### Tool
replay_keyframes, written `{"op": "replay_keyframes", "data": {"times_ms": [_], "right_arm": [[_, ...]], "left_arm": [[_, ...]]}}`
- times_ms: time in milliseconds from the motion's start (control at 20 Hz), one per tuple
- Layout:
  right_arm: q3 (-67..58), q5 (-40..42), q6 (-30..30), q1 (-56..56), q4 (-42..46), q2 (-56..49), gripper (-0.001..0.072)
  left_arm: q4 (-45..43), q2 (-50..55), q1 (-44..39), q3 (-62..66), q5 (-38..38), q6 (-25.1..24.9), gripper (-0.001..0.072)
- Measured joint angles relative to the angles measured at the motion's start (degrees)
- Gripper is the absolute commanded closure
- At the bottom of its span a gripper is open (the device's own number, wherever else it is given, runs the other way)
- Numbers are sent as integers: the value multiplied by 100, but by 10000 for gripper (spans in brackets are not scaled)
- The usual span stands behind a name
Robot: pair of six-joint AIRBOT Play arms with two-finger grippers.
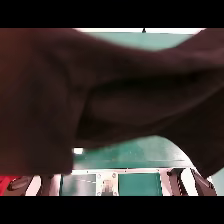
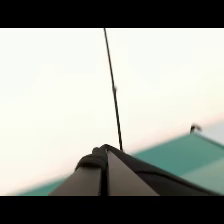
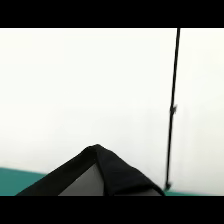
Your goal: Fold the shirts.
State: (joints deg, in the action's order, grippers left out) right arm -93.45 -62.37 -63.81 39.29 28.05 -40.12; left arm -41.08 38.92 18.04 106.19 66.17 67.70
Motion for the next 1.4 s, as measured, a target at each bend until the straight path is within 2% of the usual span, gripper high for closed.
{"op": "replay_keyframes", "data": {"times_ms": [150, 250, 450, 650, 900, 1100, 1250, 1400], "right_arm": [[1226, 179, 236, -507, -22, -326, 696], [2006, 494, 444, -949, -50, -706, 696], [2927, 1394, 745, -1720, -87, -2138, 697], [2710, 1825, 850, -2000, -385, -4131, 697], [1423, 1545, 695, -1969, -916, -5991, 696], [553, 1091, 487, -1882, -1036, -6520, 697], [264, 461, 341, -1720, -929, -6629, 697], [177, -304, 52, -1572, -367, -6671, 697]], "left_arm": [[111, 385, 0, -1012, 168, 85, 683], [313, 833, -11, -1827, 94, -66, 682], [660, 2271, -393, -3128, -721, -723, 683], [986, 4140, -765, -3252, -1679, -1169, 683], [1252, 5665, -820, -2391, -2173, -1281, 683], [1266, 6061, -780, -1821, -2159, -1217, 683], [1060, 6155, -649, -1611, -1587, -938, 683], [358, 6190, -586, -1537, -785, -544, 683]]}}
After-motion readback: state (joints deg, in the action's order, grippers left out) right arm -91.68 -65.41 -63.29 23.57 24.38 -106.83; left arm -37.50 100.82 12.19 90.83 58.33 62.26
